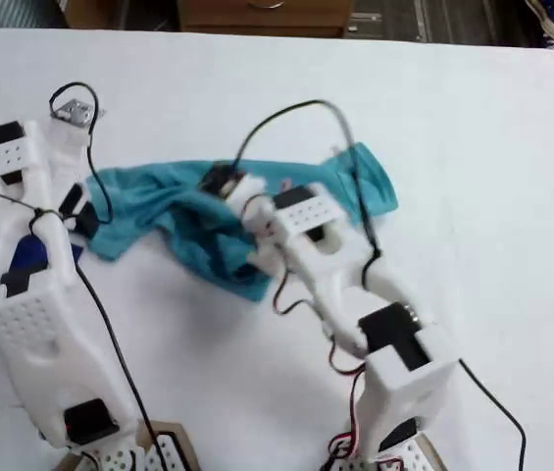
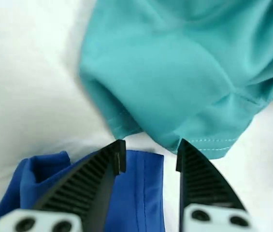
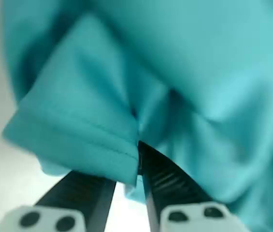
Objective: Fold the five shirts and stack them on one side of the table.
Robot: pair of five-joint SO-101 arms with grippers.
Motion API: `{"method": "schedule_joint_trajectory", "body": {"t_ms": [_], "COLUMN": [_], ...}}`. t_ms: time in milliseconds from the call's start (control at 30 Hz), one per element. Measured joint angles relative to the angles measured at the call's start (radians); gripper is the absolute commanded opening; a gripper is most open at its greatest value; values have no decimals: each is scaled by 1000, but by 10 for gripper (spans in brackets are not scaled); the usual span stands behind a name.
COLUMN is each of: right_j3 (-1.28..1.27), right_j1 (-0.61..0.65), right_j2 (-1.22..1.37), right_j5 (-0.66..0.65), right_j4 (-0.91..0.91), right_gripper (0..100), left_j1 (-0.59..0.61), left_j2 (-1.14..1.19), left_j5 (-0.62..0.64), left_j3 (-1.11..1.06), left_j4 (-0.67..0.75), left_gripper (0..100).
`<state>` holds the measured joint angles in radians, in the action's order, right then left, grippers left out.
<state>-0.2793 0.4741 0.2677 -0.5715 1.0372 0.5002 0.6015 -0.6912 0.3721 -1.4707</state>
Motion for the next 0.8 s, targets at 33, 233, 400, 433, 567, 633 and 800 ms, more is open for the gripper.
{"method": "schedule_joint_trajectory", "body": {"t_ms": [33,233,400,433,567,633,800], "right_j3": [3,5,5,5,-2,-28,-78], "right_j1": [-20,-109,-115,-110,-31,23,94], "right_j2": [-9,-106,-155,-164,-232,-269,-330], "right_j5": [0,0,0,0,2,0,0], "right_j4": [8,48,86,110,230,250,227], "right_gripper": [19,20,21,21,115,224,332], "left_j1": [0,0,-2,-2,-28,-60,-115], "left_j2": [0,0,0,0,0,0,0], "left_j5": [0,0,14,31,95,118,146], "left_j3": [0,0,0,0,0,0,0], "left_j4": [0,0,-2,-2,-14,-20,-20], "left_gripper": [196,196,196,196,198,198,198]}}
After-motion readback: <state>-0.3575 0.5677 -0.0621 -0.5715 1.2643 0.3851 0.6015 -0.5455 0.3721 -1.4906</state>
